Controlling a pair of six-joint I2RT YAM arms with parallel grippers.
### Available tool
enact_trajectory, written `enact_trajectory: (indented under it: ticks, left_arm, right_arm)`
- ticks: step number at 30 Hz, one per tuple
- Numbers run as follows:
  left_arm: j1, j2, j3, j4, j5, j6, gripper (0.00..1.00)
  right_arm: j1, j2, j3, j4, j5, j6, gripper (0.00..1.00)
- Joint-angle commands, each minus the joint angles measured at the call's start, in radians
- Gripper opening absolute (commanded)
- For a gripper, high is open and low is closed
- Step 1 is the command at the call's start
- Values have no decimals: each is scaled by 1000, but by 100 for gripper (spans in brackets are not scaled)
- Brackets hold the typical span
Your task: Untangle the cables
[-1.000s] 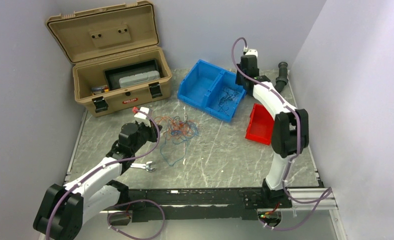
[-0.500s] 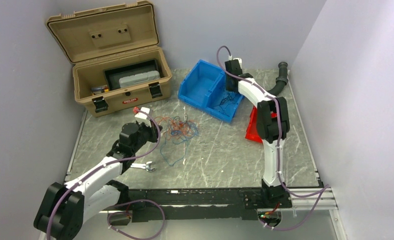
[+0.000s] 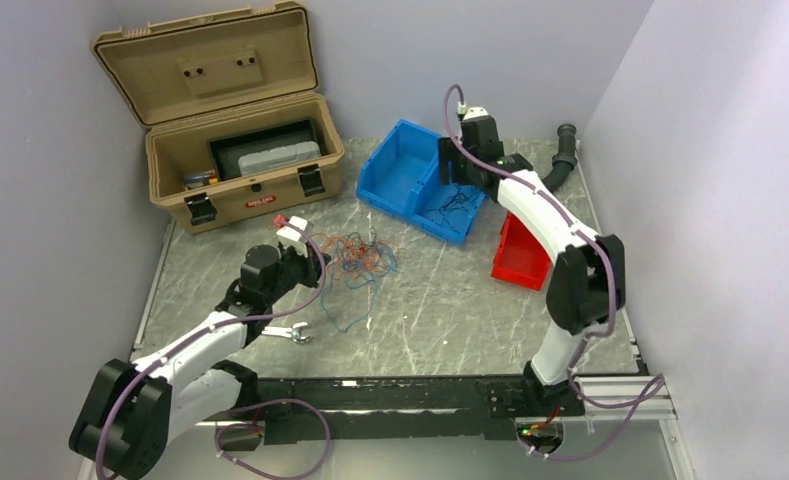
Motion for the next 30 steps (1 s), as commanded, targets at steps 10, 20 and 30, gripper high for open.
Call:
enact_trajectory:
  ticks: [10, 20, 30]
  left_arm:
    - [-3, -106, -30, 60, 6, 46, 0]
    - [-4, -103, -46, 104, 25, 28, 0]
    - [-4, -121, -59, 120, 46, 28, 0]
  right_arm:
    - [182, -319, -412, 318, -358, 31, 78]
    - [255, -277, -541, 448, -373, 61, 78]
    - [269, -219, -568, 566, -363, 89, 80]
